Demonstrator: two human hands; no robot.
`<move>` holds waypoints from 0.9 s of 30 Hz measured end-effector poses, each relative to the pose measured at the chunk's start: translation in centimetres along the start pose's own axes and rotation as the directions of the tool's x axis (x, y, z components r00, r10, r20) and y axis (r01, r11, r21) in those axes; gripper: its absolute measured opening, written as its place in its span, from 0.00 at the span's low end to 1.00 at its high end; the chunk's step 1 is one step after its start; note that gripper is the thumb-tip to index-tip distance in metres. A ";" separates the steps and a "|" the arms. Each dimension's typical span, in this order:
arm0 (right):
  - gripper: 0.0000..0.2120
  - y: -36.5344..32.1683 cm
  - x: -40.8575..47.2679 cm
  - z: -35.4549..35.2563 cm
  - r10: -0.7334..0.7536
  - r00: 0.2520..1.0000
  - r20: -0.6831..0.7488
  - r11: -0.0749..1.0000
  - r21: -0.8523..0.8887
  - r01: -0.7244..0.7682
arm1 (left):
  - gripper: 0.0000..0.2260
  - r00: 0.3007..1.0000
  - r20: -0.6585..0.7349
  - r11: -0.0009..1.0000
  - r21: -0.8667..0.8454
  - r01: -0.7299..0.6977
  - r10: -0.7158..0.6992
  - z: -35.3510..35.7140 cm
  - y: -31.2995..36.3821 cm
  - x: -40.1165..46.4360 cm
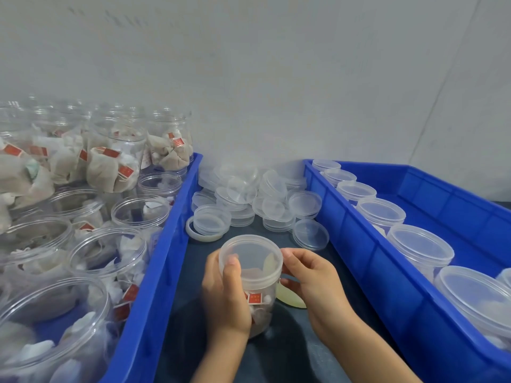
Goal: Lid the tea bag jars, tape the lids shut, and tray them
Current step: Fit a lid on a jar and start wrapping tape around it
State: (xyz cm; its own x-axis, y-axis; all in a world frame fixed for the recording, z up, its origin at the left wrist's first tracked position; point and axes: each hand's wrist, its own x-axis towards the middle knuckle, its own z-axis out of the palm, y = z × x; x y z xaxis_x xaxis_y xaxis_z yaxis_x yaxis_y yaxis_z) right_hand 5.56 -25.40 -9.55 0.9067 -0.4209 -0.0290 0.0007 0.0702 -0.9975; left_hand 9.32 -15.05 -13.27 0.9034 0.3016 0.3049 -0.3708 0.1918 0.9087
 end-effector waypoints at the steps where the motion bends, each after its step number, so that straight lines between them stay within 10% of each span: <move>1: 0.07 0.0 0.0 -0.1 0.002 1.000 0.008 1.000 0.006 -0.002 | 0.27 1.000 -0.001 1.000 0.000 -0.003 0.003 0.0 0.0 0.0; 15: 0.08 -0.6 2.1 0.8 -0.097 0.994 0.055 0.962 -0.252 0.107 | 0.23 0.997 -0.081 0.999 0.043 -0.005 0.008 0.0 -0.2 0.1; 27: 0.03 0.4 2.5 1.2 -0.121 0.990 -0.069 0.991 -0.067 0.116 | 0.25 0.999 -0.041 0.997 0.077 -0.015 0.018 0.0 -0.3 0.1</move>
State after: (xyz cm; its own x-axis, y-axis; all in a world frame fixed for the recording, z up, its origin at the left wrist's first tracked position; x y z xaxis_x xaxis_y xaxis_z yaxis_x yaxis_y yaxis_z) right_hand 8.28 -25.33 -9.97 0.8688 -0.4874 0.0874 0.0779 -0.0398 -0.9962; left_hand 9.54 -15.06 -13.47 0.8871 0.3428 0.3091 -0.3663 0.1154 0.9233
